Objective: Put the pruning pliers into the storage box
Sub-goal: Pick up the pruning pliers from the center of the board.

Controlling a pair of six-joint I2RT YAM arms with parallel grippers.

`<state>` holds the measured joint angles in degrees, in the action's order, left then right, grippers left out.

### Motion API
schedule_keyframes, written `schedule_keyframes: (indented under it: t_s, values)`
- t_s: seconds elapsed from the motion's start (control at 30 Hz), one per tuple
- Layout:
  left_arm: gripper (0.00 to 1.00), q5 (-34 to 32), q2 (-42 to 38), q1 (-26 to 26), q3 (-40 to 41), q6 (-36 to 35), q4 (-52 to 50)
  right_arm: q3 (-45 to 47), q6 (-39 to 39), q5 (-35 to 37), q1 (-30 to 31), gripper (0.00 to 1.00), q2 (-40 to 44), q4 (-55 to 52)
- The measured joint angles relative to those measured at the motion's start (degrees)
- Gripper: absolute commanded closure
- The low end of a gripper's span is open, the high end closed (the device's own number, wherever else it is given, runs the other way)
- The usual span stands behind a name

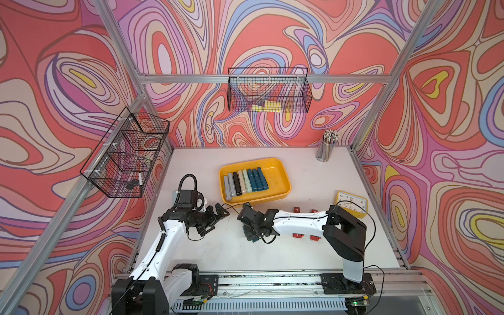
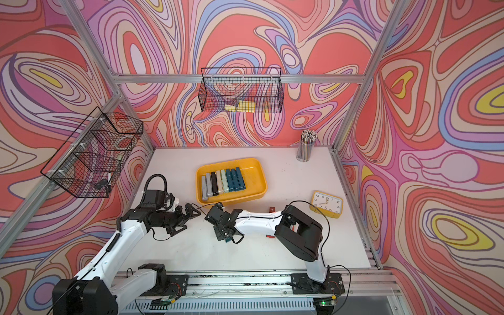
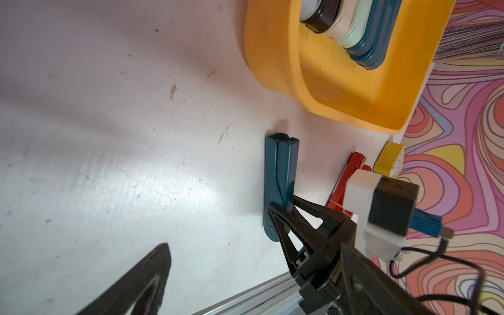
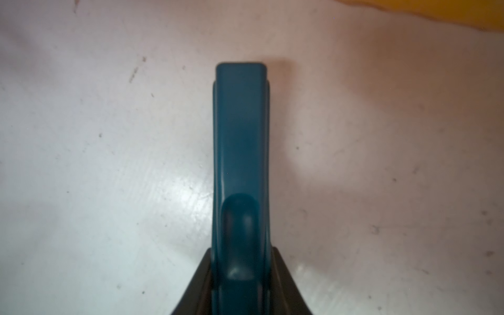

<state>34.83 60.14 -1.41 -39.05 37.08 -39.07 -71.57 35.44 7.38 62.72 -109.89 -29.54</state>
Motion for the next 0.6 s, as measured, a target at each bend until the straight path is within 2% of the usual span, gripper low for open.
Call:
schedule_keyframes:
  t_s: [0.27,0.43,0.6]
  values:
    - [0.01,4.3,-1.5,0.0,0.0,0.1,2.4,4.1,0.4,-0.2,-4.5,1.0,8.4,-3.5]
    - [0.01,5.9,-1.5,-0.2,-0.7,0.3,3.7,3.9,-0.7,-0.8,-8.8,1.0,14.1,-5.3]
    - [0.01,6.6,-0.8,-1.5,-3.7,1.1,5.8,0.4,-2.8,-1.7,-12.5,1.0,14.9,-8.8]
